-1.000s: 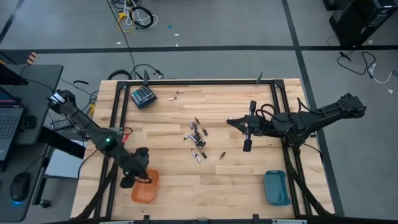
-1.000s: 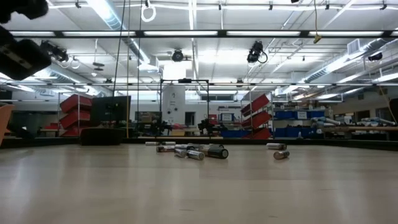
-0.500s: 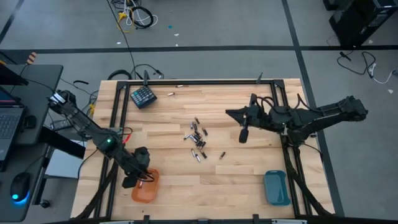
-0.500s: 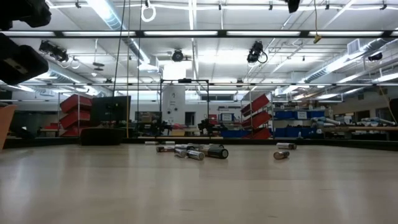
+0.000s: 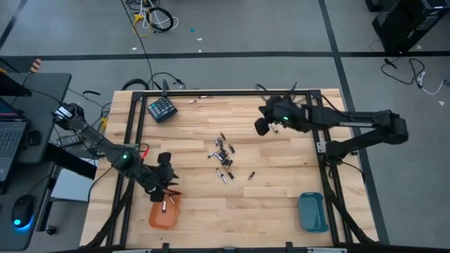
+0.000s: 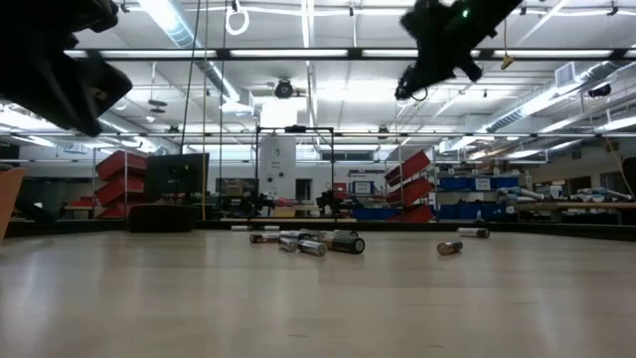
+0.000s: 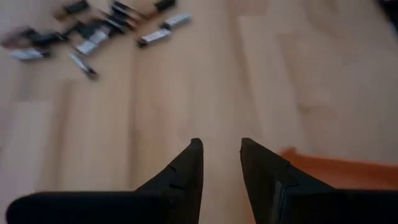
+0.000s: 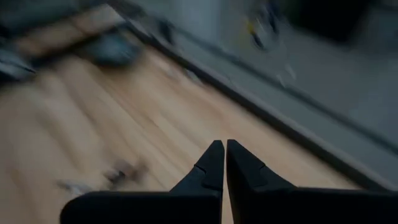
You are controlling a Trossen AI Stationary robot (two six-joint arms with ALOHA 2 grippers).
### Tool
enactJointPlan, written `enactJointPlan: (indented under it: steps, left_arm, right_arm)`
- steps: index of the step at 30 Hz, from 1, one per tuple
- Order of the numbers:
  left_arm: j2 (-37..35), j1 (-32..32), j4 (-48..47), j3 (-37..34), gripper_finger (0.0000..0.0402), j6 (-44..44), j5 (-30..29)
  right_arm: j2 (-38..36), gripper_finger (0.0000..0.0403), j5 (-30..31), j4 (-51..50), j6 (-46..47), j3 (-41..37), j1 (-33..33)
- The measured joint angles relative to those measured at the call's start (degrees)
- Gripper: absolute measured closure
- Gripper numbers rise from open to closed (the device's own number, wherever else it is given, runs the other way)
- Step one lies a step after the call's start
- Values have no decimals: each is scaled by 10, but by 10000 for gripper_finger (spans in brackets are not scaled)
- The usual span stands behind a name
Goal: Sort batteries
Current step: Put the silver battery into the orange bin
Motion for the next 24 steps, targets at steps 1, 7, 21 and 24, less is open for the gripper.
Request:
enactJointPlan:
  steps: [1,7,21,24]
  left_arm:
    - [0,2,0,0,298,6,-12]
    - [0,8,0,0,298,28,-53]
    - [0,8,-1,0,298,29,-59]
    - [0,8,-1,0,298,29,-59]
  right_arm:
    - [16,396,-1,-51,24,17,-11]
    - [106,395,-52,-270,108,62,-82]
    - [223,331,-136,-311,62,42,-183]
    - [239,314,-136,-311,58,42,-212]
